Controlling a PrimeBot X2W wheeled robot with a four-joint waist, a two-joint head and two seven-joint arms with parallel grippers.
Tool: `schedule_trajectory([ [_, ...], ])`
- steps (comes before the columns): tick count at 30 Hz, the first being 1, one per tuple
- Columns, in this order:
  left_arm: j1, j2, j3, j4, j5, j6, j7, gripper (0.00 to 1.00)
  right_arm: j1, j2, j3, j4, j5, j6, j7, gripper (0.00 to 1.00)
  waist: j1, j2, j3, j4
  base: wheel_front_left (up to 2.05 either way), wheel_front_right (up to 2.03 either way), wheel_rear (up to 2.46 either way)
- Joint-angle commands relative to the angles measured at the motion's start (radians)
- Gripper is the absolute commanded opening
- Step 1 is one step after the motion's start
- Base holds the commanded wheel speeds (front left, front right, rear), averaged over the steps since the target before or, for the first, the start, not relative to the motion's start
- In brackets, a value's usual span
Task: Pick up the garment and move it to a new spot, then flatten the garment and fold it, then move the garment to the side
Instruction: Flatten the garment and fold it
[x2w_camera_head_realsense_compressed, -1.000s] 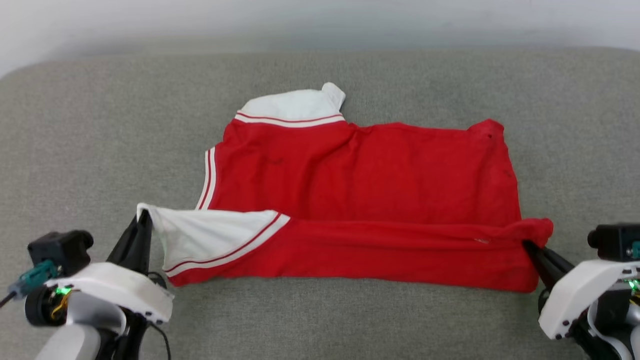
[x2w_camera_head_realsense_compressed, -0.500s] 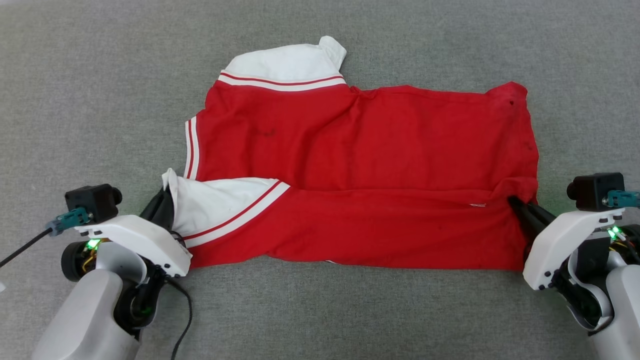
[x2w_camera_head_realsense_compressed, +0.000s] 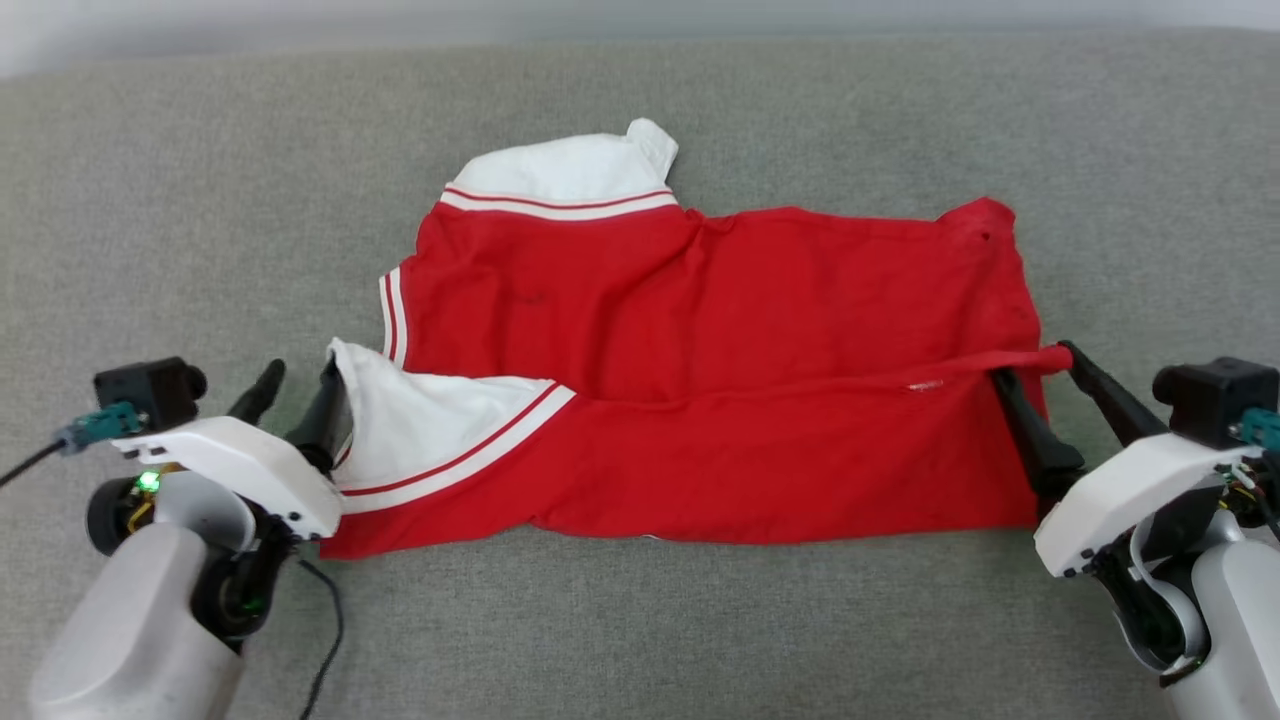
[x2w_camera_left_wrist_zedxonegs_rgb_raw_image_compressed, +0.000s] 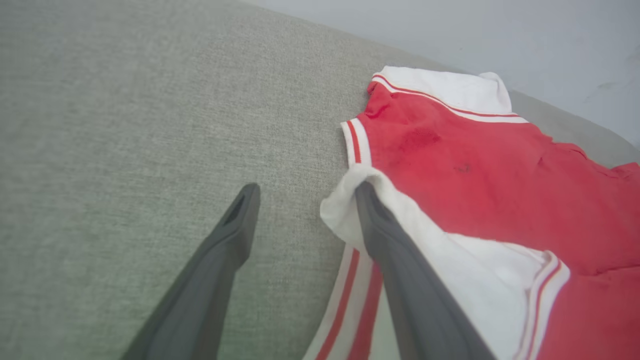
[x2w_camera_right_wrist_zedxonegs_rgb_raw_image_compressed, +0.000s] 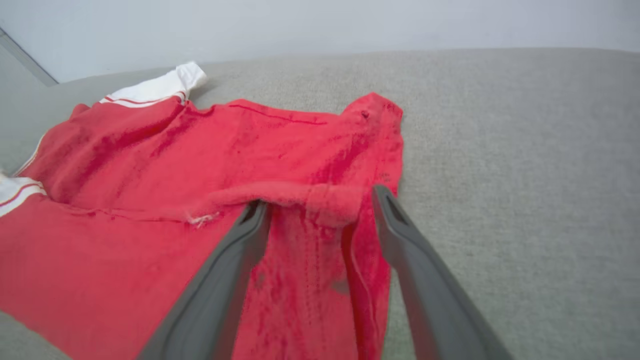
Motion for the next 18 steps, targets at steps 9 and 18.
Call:
schedule_trajectory([
  [9,0.057,0.168,0.003,-0.158,-0.02,0.025,0.198,1.0,0.116,0.042,-0.06,-0.134,-0.058,-0.001,-0.026,1.0,-0.0001,0.0,-0.107,-0.04,0.0,0.0,0.0],
  [18,0.139,0.297,-0.019,-0.337,-0.062,0.084,0.444,1.0,0.213,0.083,-0.099,-0.202,-0.078,-0.001,0.042,1.0,-0.0001,0.0,-0.131,-0.069,0.0,0.0,0.0],
])
